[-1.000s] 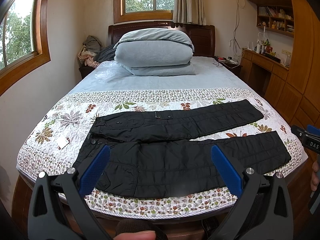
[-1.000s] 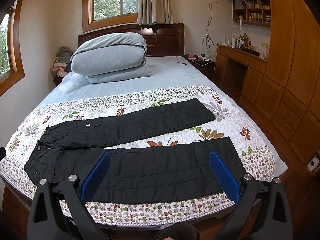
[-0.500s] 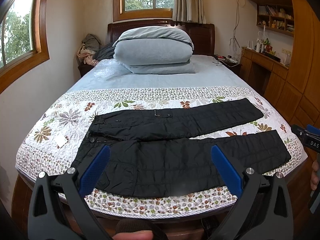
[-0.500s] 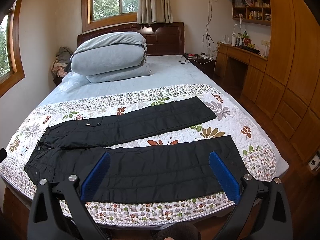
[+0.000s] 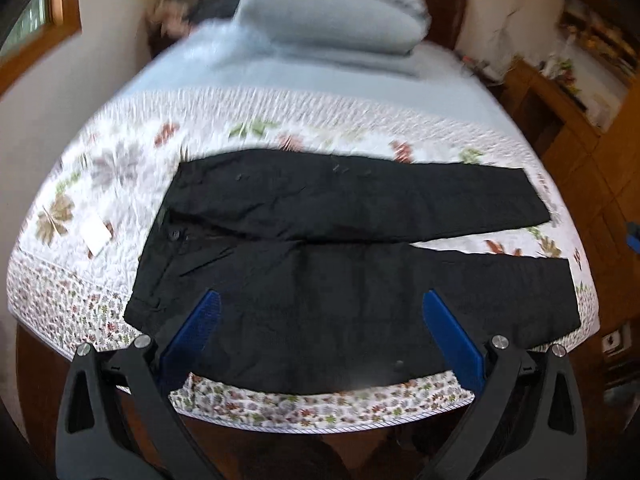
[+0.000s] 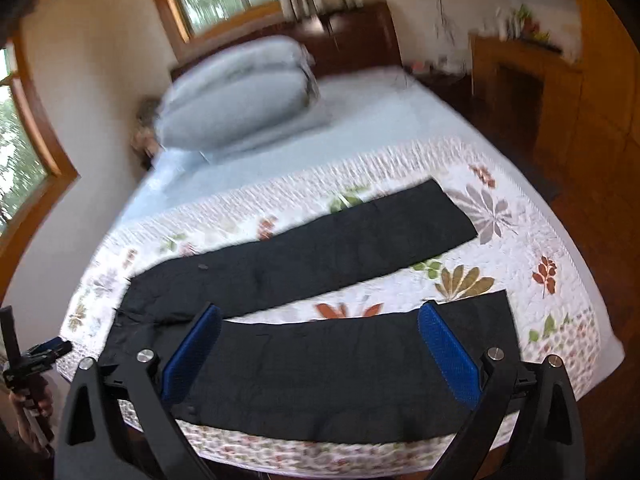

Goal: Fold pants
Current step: 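Lower both tools onto the black pants legs and close on the fabric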

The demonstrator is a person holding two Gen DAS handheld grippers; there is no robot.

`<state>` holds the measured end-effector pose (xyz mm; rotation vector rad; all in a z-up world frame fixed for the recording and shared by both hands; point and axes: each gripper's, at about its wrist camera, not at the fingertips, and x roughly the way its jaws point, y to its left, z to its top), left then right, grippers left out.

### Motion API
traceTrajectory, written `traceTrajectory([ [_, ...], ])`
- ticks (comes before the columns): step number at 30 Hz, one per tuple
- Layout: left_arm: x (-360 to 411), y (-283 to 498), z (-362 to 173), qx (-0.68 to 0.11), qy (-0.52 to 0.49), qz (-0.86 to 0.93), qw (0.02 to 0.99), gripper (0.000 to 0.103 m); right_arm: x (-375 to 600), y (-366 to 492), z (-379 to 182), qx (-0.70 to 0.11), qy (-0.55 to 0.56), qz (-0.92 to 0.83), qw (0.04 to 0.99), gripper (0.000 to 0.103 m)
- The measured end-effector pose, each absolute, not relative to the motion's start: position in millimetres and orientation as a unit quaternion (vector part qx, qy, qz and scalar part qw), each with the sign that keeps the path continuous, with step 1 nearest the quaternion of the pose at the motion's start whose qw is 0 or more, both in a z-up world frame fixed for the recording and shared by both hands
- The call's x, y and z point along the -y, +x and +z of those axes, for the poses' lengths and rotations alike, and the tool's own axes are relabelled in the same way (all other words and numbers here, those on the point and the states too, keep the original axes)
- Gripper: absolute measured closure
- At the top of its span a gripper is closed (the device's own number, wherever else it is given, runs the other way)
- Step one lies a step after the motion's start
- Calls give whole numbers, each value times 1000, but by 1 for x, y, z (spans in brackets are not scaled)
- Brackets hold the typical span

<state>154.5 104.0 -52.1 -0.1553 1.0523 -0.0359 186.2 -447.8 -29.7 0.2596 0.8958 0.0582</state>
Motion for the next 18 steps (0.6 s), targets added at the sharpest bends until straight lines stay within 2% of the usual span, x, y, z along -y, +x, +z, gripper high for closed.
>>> traceTrajectory([
  [7,-193,276,-118,-611,-207,-35,763,2,526,361,-102,-579,103,-10,809,3],
  [10,-223,318,-146,-626,-246,-36,739,2,537,412,-133,-604,76,-4,793,3],
  [18,-284,397,-208,-693,-235,20,681,2,570,522,-207,-638,61,7,768,3],
])
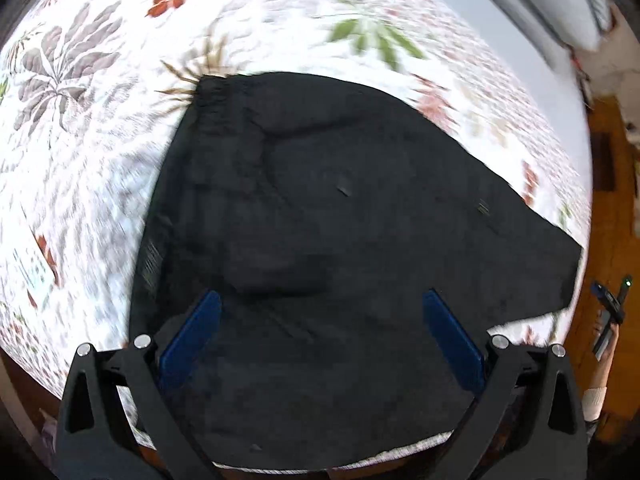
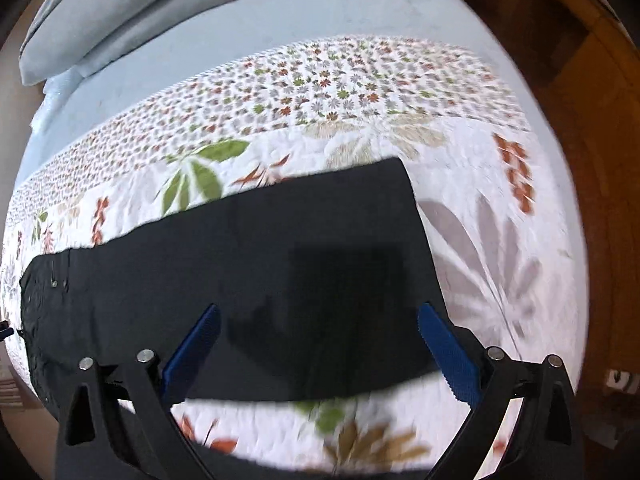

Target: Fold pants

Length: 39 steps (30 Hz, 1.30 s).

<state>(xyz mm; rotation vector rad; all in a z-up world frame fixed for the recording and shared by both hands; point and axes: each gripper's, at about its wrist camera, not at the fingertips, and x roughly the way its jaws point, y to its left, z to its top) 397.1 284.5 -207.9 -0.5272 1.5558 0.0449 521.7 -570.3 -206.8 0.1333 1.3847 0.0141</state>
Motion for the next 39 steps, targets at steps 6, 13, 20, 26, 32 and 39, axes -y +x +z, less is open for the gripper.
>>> traceTrajectory([
  [6,-313,422,-244,-697,-298,16,652,2,603,561,-248,-652,51,-2,756,3],
  [13,-319,438,-261,-713,-299,-4,634,2,606,569,-267,-638,45,59,766,5],
  [20,-336,436,-266,-702,-342,-14,624,2,592,564,-284,-636,-28,48,769,6],
  [26,-342,448,-255,-698,-304,0,648,2,579,559,-275,-619,-54,48,782,22],
  [32,-352,463,-237,-703,-181,74,684,2,563,558,-281,-613,-60,38,787,20],
  [39,-357,472,-273,-739,-176,50,648,3,555,554,-299,-605,-56,39,793,17],
])
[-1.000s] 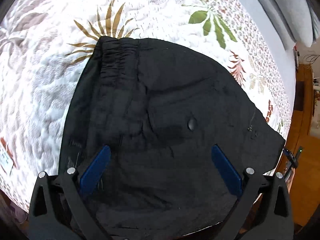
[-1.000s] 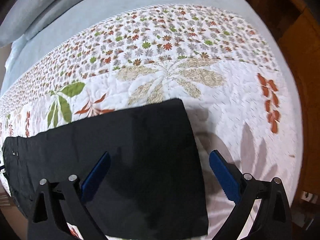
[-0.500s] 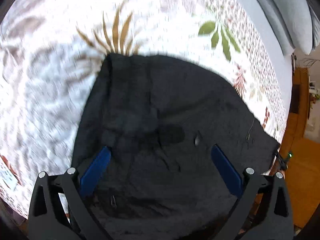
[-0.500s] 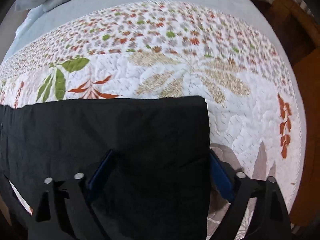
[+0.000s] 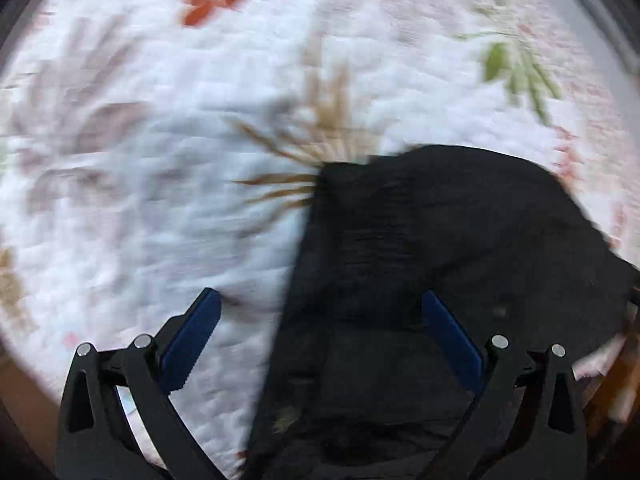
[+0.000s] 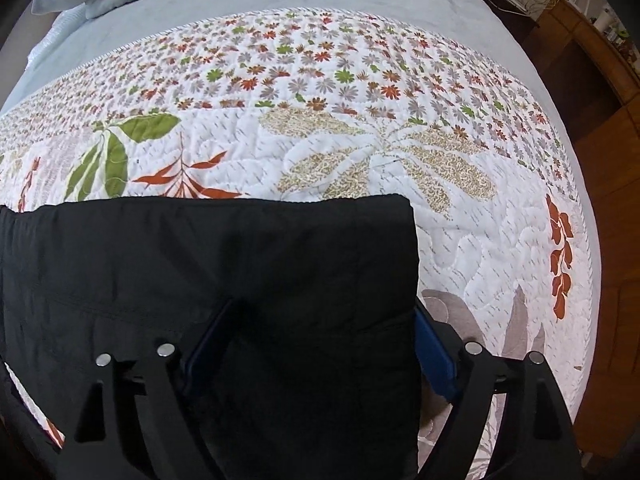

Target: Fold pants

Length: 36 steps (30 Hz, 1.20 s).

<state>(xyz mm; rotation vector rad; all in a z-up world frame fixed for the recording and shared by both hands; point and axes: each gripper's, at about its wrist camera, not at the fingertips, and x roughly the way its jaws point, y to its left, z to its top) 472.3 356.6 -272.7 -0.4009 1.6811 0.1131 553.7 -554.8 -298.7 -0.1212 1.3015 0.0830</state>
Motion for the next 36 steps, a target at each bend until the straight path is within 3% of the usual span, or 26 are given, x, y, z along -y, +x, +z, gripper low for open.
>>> traceTrajectory([
  [6,-344,468,-270,-710,-200,-44,674,5,567,538,-300,-590,-53,47,804,18],
  [9,-329,470,-258,-694,-203,-92,684,11,570,529,-296,-584,-64,49,808,24],
  [10,-326,470,-258,-700,-195,-91,681,20,570,528,-293,-582,-65,50,809,26],
  [11,-324,472,-259,-705,-192,-92,676,28,570,527,-291,-579,-66,51,811,35],
  [12,-318,472,-259,-708,-189,-101,673,44,569,526,-289,-577,-67,52,813,47],
  [13,-308,470,-259,-709,-183,-110,672,58,571,530,-287,-575,-68,52,814,51],
  [16,-293,465,-254,-709,-166,-129,673,72,570,529,-282,-570,-75,53,817,67],
  [18,-289,464,-254,-710,-149,-123,678,74,567,528,-278,-564,-82,56,820,81],
  [21,-276,459,-246,-701,-117,-113,694,76,558,520,-270,-551,-105,56,826,88],
  [27,-266,446,-226,-659,-83,-102,741,77,550,497,-252,-532,-134,63,834,91],
  [36,-245,410,-180,-586,-87,-151,791,82,541,436,-182,-443,-125,98,882,91],
])
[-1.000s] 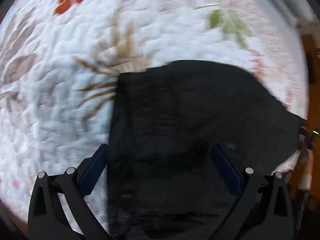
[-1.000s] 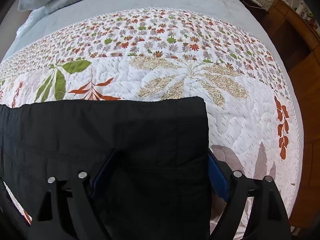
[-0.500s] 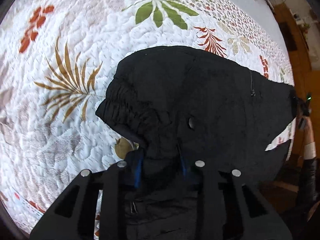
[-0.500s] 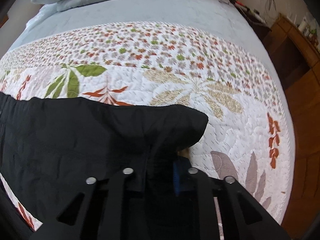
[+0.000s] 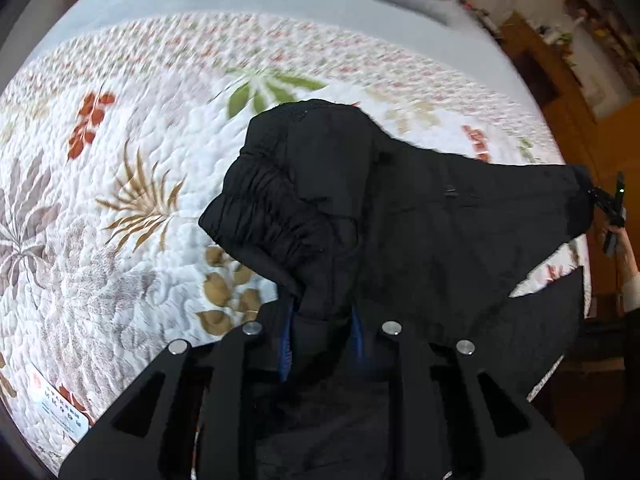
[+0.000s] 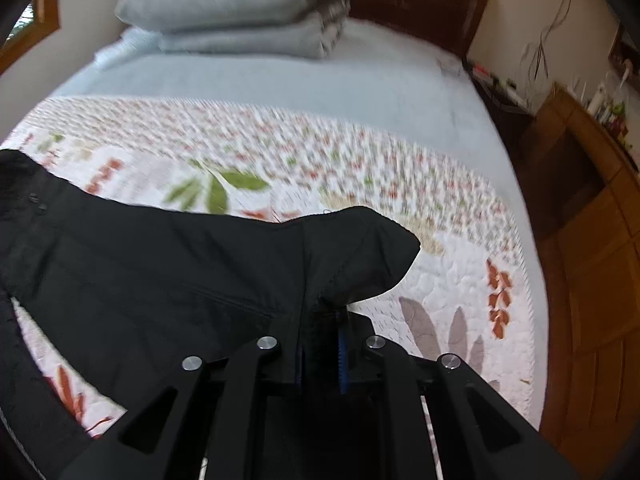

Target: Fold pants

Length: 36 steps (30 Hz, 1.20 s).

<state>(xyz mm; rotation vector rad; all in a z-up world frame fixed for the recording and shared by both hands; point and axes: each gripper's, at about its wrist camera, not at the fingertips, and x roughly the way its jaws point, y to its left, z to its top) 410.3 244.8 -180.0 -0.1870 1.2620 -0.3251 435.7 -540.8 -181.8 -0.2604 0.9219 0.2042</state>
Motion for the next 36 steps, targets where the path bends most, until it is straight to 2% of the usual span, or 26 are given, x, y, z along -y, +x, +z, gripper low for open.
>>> traceTrajectory([
  [7,-239,349,-144,-517,-119,-210,821,82,528,336,-133,-355,-137,130,916,91],
  [13,-246,285,-134,-483,-153,-235,829,82,548,247,-125,-323,-109,99,935,91],
  [25,-292,171,-162,-483,-222,-207,821,79,587,151,-160,-342,6,41,939,91],
  [36,-315,131,-189,-488,-229,-194,820,76,600,98,-205,-395,73,6,916,91],
])
